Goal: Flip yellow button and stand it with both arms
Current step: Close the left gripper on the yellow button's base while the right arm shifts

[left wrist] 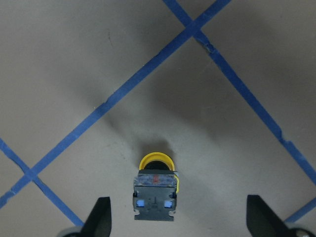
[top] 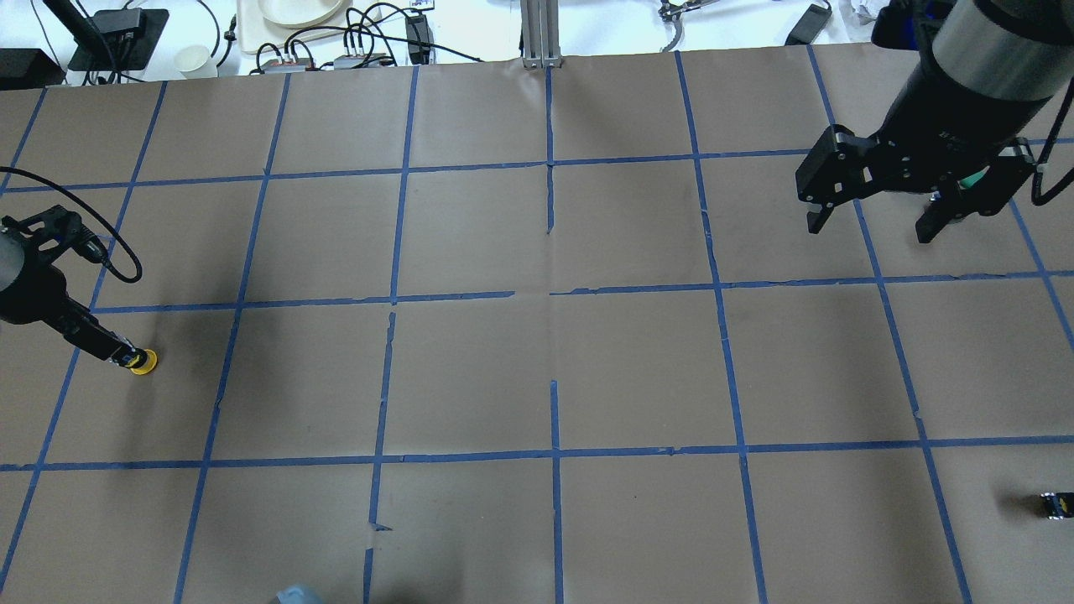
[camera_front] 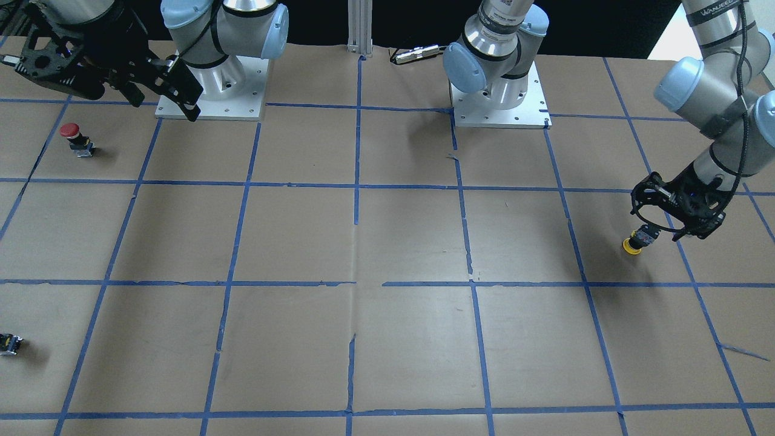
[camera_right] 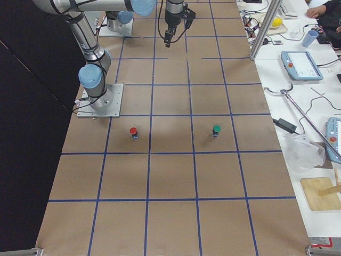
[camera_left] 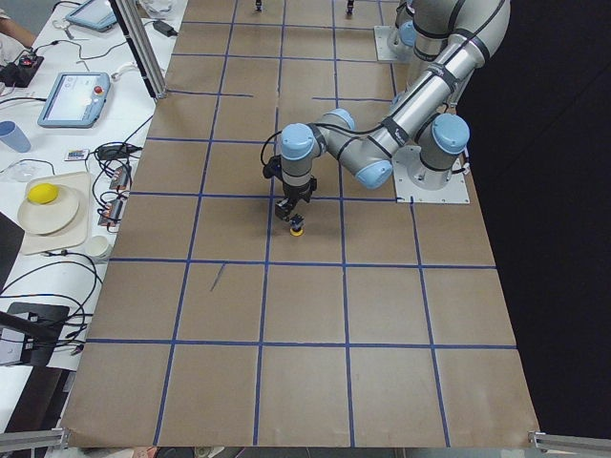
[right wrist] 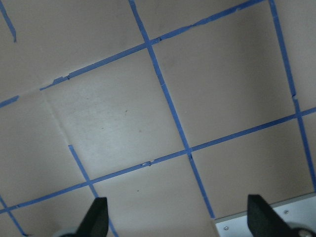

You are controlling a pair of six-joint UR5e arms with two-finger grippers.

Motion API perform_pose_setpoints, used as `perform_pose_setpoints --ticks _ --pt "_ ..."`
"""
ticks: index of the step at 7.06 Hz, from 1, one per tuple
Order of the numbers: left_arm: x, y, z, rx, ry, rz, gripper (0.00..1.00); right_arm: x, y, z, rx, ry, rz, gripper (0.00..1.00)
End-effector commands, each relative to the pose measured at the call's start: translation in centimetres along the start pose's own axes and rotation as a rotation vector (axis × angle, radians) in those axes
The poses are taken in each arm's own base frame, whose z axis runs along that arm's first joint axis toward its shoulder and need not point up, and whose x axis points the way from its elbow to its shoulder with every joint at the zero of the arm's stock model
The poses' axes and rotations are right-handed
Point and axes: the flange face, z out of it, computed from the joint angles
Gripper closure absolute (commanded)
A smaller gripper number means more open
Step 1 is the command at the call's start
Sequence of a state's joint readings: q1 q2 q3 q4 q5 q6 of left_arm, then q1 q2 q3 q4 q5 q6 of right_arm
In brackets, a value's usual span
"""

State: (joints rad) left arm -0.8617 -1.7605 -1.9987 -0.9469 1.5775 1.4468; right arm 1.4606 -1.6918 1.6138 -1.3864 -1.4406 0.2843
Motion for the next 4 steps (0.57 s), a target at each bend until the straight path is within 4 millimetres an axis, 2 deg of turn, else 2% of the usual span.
perform_pose_setpoints --ticks 1,3,4 --pt "-0.6 0.6 1.1 0.007 -0.028 0.002 0.05 -0.6 0.6 0.3 -0.057 -0.066 0.144 0.0" --pt "-0.4 0.6 1.7 0.01 -0.014 0.005 0.08 -0.6 0.5 0.4 -0.059 -0.067 0.143 0.0" --pt "0.3 0.7 2.5 0.008 0.003 0.002 0.08 -0.7 0.6 0.3 -0.053 -0.07 0.141 0.0"
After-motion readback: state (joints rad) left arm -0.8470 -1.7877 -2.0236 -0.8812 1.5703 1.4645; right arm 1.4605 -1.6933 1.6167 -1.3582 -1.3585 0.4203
